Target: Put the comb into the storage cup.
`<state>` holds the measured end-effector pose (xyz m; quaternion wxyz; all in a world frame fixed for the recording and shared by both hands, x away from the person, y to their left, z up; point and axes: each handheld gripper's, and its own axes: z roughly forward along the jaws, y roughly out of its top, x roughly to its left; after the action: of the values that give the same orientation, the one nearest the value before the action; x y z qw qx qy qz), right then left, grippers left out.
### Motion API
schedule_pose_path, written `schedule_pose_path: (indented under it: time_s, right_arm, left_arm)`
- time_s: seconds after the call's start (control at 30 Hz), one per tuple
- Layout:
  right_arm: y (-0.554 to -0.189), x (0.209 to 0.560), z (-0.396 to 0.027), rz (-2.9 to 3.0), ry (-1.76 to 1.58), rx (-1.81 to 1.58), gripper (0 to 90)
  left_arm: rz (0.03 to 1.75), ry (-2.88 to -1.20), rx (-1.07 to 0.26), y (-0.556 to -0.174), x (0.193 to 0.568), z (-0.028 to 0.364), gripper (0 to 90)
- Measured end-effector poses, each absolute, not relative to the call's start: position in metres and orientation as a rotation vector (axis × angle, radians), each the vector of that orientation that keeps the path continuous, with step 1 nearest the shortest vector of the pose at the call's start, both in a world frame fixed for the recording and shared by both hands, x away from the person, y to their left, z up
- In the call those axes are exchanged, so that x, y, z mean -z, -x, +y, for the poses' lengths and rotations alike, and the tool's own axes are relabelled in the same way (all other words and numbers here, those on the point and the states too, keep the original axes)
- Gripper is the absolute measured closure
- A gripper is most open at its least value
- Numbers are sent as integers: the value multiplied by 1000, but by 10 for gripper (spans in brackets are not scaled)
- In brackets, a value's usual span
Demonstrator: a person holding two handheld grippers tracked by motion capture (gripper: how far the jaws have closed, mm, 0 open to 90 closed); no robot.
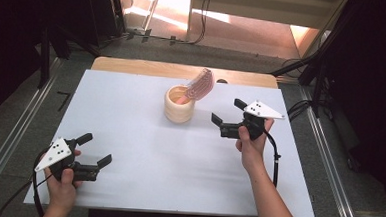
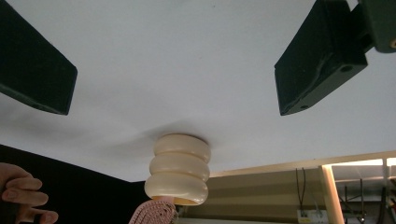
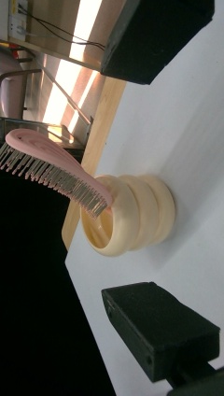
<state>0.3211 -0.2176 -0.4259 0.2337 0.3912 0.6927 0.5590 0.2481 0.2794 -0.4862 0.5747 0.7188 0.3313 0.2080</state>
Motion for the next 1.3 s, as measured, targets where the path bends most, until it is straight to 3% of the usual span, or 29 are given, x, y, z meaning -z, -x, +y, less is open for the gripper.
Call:
schedule_pose_path:
  time_s: [1.3]
  right_arm:
    - [-270,447,-272,1849,-1107,-1509,0]
  left_arm:
    - [769,-1688,-489,-247,486,277,0]
